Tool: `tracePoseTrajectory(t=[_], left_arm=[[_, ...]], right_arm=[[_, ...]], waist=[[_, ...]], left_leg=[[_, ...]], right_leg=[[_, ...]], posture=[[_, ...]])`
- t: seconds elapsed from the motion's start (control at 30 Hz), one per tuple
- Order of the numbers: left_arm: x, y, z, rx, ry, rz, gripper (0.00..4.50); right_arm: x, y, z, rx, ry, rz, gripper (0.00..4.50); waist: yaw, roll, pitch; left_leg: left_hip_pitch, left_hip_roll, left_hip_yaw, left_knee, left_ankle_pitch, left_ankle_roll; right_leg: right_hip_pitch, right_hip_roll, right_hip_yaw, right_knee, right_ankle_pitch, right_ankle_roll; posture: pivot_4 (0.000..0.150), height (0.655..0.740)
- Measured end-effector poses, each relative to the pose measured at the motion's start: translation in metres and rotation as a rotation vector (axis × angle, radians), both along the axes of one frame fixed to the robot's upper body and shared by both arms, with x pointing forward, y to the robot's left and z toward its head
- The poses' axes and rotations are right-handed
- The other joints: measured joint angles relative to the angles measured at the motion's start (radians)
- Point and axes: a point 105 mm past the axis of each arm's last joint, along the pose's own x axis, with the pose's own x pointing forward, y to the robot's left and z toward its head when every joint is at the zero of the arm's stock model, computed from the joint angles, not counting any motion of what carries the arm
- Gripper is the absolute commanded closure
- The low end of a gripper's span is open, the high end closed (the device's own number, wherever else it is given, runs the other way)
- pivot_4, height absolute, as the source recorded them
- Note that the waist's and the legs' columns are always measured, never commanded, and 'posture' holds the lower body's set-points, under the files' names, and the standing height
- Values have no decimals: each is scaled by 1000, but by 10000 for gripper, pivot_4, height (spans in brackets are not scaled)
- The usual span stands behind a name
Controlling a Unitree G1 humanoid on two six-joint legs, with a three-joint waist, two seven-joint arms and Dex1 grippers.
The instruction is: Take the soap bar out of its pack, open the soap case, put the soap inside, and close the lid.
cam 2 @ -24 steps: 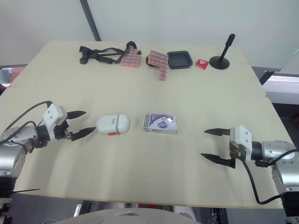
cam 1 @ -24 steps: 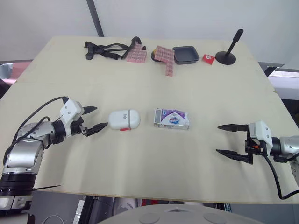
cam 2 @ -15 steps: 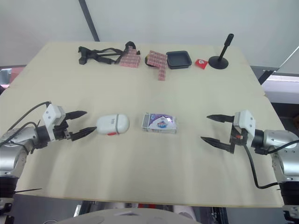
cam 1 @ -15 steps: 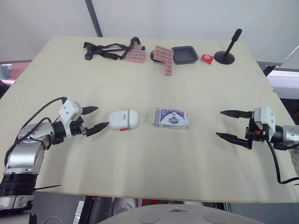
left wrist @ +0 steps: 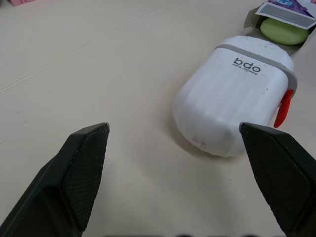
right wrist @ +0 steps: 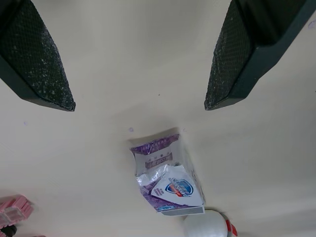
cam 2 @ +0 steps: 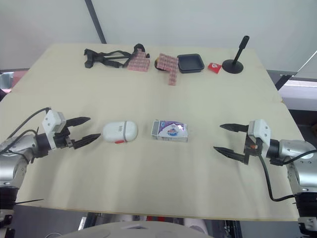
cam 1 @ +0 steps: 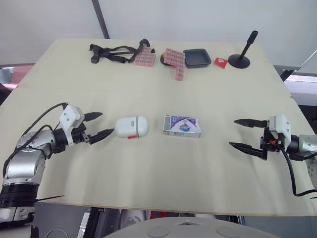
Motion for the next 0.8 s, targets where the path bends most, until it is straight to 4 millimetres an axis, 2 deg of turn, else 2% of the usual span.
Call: tracePoseTrajectory(t=[0.2,0.33,0.4,0.57,0.8], left_arm=[[3,-4,11,-40,-27,-27,157],[-2,-24,27,-35,-59,-155,157],[-7,-35,31,-31,-53,-226,157],[-17,-56,28,-32,-12,-344,157],[-33,-78,20,-28,8,-472,157]], right_arm=[[6,10,9,-47,-22,83,0],[18,26,35,-114,-53,161,0],[22,39,41,-162,-25,212,0],[30,65,33,-252,41,285,0],[50,97,31,-257,39,285,0]], waist=[[0,0,0],[0,0,0],[1,0,0],[4,0,0],[4,0,0]], left_leg=[[0,0,0,2,0,0],[0,0,0,3,0,0],[0,1,0,3,0,0],[-4,1,0,4,0,0],[-9,1,0,7,0,0]], right_leg=[[0,0,0,2,0,0],[-1,0,0,4,0,0],[-1,1,0,3,0,0],[-4,1,0,4,0,0],[-10,3,0,8,0,0]], posture=[[1500,7400],[1500,7400],[1500,7400],[1500,7400],[1500,7400]])
